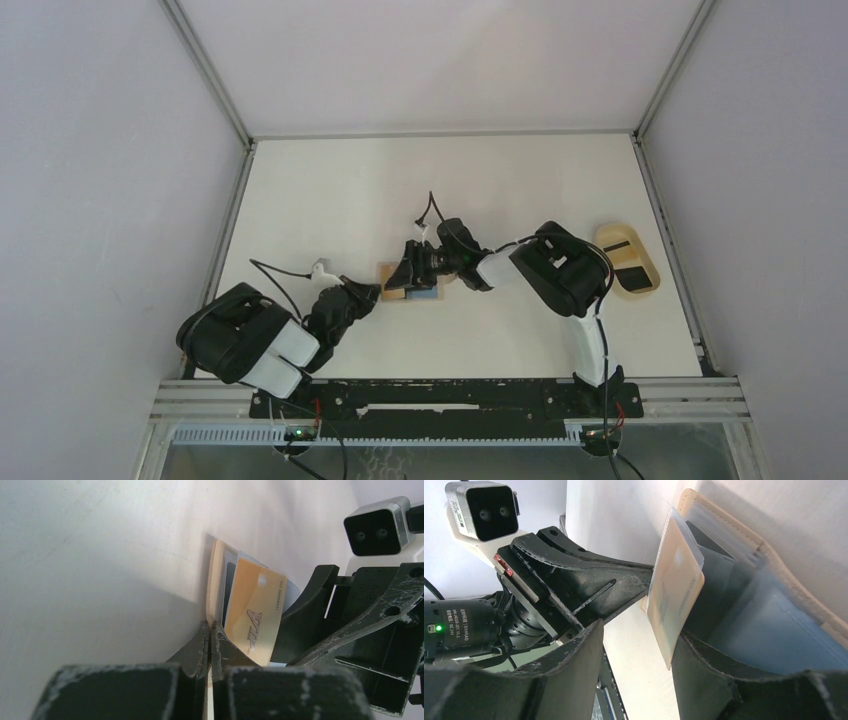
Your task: Take the credit cards out of the card holder
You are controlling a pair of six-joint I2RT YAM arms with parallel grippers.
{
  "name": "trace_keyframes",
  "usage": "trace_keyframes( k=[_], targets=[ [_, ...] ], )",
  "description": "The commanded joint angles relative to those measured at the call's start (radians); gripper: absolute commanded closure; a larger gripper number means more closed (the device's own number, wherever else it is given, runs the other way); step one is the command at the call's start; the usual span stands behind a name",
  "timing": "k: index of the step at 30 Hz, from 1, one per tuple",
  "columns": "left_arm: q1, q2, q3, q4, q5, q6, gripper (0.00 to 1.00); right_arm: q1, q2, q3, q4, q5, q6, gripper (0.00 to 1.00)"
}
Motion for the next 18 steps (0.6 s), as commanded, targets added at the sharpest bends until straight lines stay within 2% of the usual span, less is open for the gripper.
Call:
trace_keyframes(
  k=[1, 7, 18],
  targets=[
    [-0.018, -0.007, 0.018, -0.046, 0.031, 0.020, 1.00, 0.030, 0.016, 0.035, 0.085, -0.058, 0.038, 0.41],
    [-0.017, -0.015, 0.017, -0.048, 0.027, 0.021, 1.00, 0.043, 0.008, 0.033, 0.159, -0.080, 0.073, 0.43],
    [-0.018, -0.021, 0.008, -0.053, 0.020, 0.020, 1.00, -0.002, -0.046, -0.018, 0.158, -0.084, 0.069, 0.46]
  ],
)
